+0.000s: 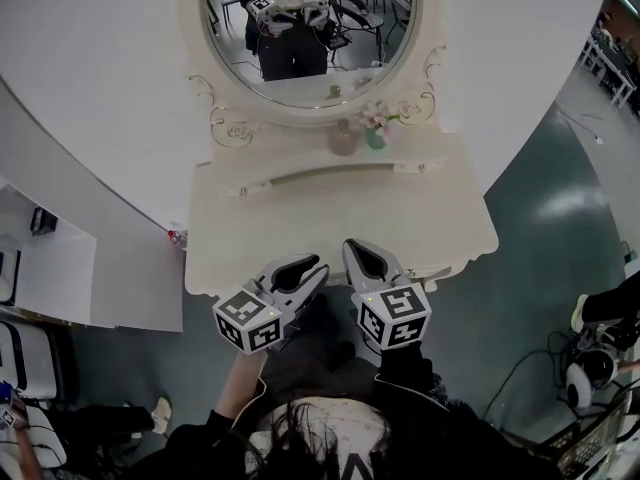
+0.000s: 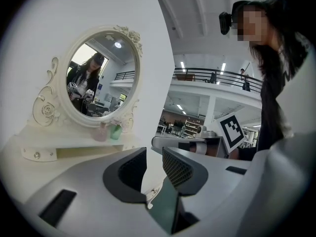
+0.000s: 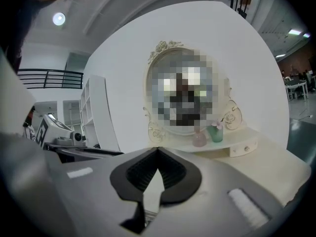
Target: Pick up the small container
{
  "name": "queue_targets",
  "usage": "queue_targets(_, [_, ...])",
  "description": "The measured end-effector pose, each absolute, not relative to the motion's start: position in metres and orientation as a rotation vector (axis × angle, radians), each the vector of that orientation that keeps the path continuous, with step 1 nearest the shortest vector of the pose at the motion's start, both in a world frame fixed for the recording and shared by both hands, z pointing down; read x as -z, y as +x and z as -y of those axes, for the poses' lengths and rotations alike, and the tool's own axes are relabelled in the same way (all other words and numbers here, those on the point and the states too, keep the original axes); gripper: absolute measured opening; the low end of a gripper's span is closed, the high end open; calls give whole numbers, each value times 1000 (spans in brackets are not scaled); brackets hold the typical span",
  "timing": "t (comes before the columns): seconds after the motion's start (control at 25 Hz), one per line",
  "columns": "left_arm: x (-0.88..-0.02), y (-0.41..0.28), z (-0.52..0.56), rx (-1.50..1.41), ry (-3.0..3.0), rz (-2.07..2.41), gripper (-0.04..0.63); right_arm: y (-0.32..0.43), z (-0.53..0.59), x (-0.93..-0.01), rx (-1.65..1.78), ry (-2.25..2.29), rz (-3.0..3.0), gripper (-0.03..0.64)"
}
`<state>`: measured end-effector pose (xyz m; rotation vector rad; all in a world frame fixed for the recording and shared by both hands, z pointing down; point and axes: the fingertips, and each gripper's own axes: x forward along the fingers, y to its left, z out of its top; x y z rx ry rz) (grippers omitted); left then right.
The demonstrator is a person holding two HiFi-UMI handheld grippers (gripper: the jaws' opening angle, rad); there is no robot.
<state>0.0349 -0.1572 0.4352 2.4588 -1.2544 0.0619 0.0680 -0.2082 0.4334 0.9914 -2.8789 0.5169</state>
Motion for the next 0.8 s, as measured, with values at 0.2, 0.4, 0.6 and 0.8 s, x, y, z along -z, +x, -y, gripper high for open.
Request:
queue_targets(0.2, [-432, 30, 177, -67, 2475, 1253, 92, 65, 227, -431, -503, 1003, 2882, 8])
queue_targets(0.4, [-428, 24, 203, -62, 2488, 1247, 92, 59, 251, -428, -485, 1012, 2882, 8])
queue_targets(0.6, [-428, 12, 233, -70, 2494, 1243, 91, 48, 282, -430, -479, 1016, 2867, 8])
queue_targets(0.8, [-429, -2, 262, -62, 2492, 1240, 91, 35, 312, -434, -467, 1016, 2847, 8])
